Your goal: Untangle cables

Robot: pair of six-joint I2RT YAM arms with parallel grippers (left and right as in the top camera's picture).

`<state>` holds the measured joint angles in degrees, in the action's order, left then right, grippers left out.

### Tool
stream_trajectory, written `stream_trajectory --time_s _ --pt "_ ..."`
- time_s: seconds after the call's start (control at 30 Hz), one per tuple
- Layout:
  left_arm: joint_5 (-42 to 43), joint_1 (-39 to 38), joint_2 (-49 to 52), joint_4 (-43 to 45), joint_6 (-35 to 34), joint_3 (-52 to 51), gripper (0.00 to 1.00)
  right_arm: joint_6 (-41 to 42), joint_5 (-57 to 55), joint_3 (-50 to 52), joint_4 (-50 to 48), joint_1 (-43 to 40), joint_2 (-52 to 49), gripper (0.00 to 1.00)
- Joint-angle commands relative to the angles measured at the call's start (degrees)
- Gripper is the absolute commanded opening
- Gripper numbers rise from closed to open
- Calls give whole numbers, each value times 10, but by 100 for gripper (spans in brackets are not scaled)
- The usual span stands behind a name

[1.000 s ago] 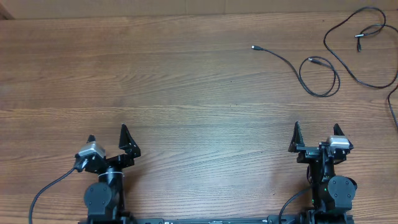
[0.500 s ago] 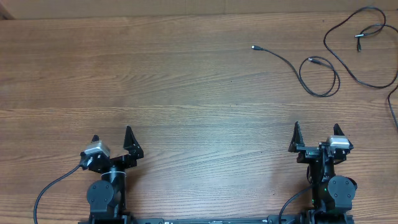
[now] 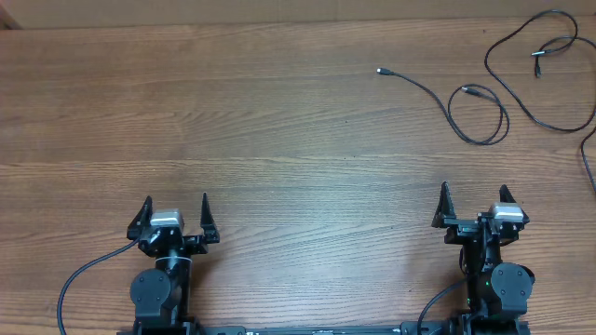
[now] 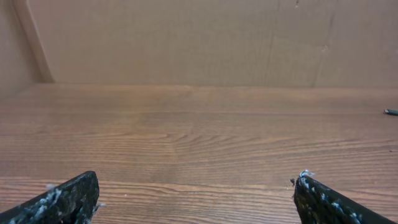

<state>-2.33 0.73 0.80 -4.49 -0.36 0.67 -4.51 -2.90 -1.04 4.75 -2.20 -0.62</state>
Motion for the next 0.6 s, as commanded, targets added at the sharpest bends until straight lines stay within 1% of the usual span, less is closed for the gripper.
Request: stream_trajectory --time_s 0.0,0.57 --pt "4 -4 -2 2 21 -4 100 -1 2 6 -2 3 5 100" --pt "6 -4 -2 2 17 -4 100 -1 2 6 -2 3 5 100"
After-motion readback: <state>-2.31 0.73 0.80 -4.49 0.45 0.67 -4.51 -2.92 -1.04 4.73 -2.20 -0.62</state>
